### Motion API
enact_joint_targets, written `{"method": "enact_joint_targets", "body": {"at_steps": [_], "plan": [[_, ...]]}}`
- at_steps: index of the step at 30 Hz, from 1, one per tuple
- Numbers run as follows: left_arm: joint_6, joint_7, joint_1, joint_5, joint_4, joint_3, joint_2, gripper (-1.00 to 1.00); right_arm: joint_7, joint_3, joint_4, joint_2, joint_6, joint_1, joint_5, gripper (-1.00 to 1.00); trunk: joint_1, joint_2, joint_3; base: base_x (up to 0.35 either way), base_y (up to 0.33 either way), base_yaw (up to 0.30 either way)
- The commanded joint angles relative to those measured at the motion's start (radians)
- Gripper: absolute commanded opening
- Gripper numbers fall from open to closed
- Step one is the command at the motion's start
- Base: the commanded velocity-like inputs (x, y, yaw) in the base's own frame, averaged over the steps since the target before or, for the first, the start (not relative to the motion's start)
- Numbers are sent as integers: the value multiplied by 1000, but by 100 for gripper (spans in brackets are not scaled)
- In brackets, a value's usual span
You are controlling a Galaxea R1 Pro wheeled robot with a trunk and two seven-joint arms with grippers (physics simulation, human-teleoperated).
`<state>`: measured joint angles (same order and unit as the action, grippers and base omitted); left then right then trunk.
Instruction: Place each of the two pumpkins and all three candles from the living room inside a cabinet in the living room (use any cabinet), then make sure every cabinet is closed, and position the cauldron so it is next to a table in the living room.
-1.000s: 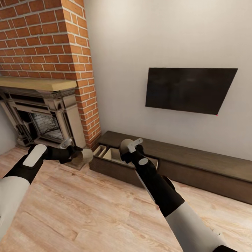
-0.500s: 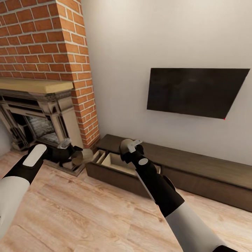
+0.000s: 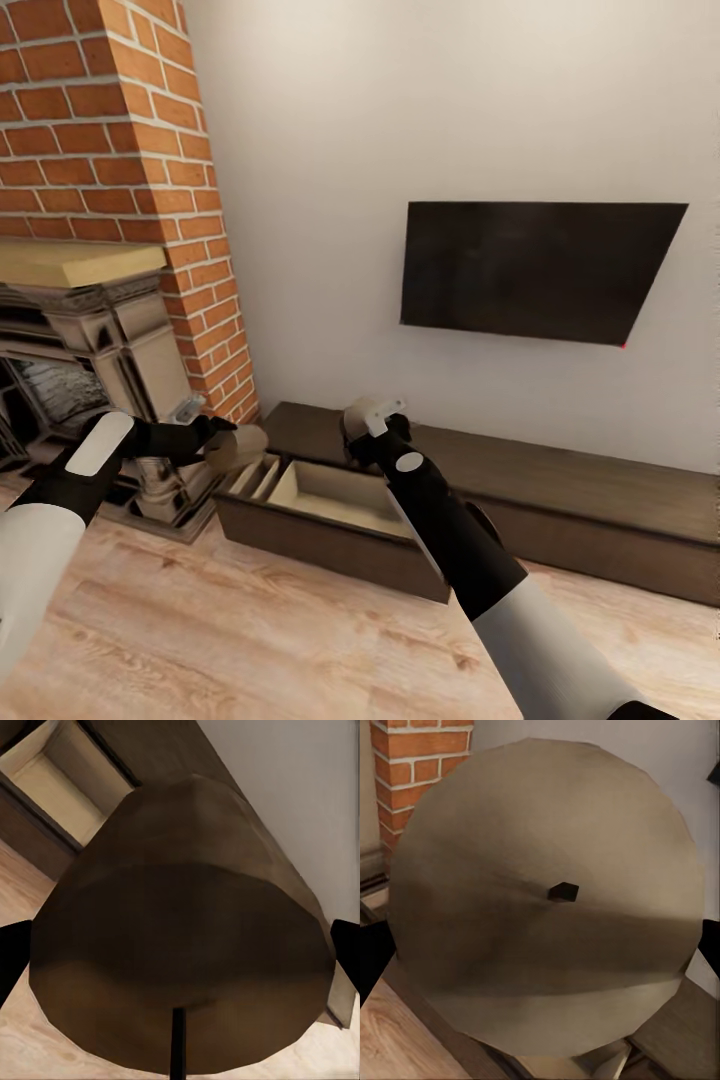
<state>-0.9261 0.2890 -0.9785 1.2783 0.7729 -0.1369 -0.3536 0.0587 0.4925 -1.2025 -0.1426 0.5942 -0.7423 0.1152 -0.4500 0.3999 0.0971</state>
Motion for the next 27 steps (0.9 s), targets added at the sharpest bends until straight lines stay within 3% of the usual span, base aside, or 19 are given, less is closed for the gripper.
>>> {"method": "enact_joint_targets", "body": {"at_steps": [1, 10, 27], "plan": [[1, 0, 0, 6, 0, 0, 2, -100, 0, 0, 0, 0, 0, 0, 1, -100, 0, 0, -1, 316, 163, -215], [1, 1, 0, 6, -1, 0, 7, -100, -3, 0, 1, 0, -1, 0, 0, -100, 0, 0, -12, 293, 197, -216], [1, 3, 0, 4, -1, -2, 46, -100, -5, 3, 3, -1, -30, 1, 0, -100, 0, 0, -31, 265, 224, -217]]}}
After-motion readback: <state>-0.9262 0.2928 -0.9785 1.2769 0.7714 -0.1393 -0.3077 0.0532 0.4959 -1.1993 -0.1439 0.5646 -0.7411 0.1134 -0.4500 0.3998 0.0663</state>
